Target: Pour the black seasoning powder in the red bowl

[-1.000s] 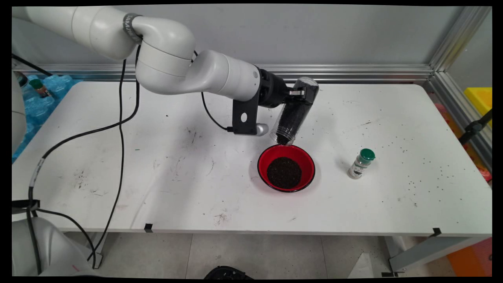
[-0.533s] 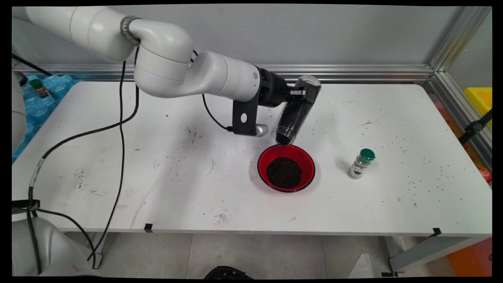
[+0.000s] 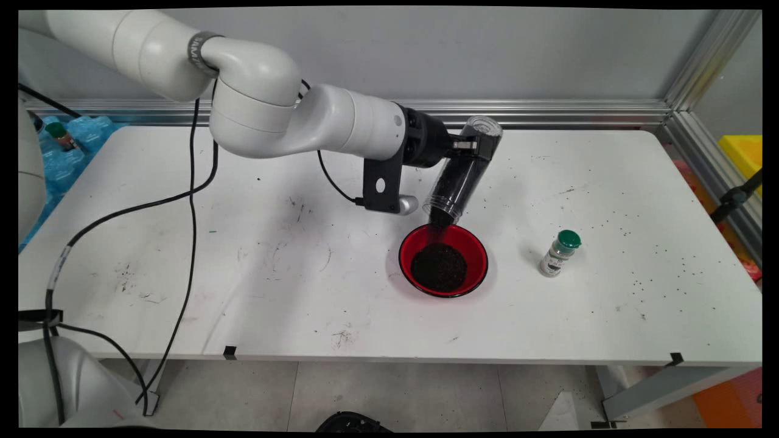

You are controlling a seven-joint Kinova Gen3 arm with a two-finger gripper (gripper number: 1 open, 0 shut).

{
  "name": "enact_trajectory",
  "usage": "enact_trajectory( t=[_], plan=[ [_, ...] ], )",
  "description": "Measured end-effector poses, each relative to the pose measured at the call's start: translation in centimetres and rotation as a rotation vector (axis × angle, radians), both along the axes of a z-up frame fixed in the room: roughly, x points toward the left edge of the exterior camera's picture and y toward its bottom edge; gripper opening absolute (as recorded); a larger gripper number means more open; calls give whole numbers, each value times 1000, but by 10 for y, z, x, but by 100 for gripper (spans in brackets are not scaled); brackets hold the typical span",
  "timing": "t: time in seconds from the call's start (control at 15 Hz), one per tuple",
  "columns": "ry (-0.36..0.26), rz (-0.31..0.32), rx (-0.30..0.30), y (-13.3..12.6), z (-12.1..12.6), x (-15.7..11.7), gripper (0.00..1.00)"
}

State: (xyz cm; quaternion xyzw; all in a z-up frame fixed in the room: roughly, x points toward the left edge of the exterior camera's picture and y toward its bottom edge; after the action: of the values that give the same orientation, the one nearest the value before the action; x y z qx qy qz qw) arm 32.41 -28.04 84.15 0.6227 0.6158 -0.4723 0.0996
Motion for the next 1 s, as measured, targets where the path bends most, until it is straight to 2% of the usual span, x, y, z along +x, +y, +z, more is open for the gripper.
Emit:
enact_trajectory(
  t=[1.0],
  plan=[
    [10, -7, -13, -2, -5, -7, 0]
  ],
)
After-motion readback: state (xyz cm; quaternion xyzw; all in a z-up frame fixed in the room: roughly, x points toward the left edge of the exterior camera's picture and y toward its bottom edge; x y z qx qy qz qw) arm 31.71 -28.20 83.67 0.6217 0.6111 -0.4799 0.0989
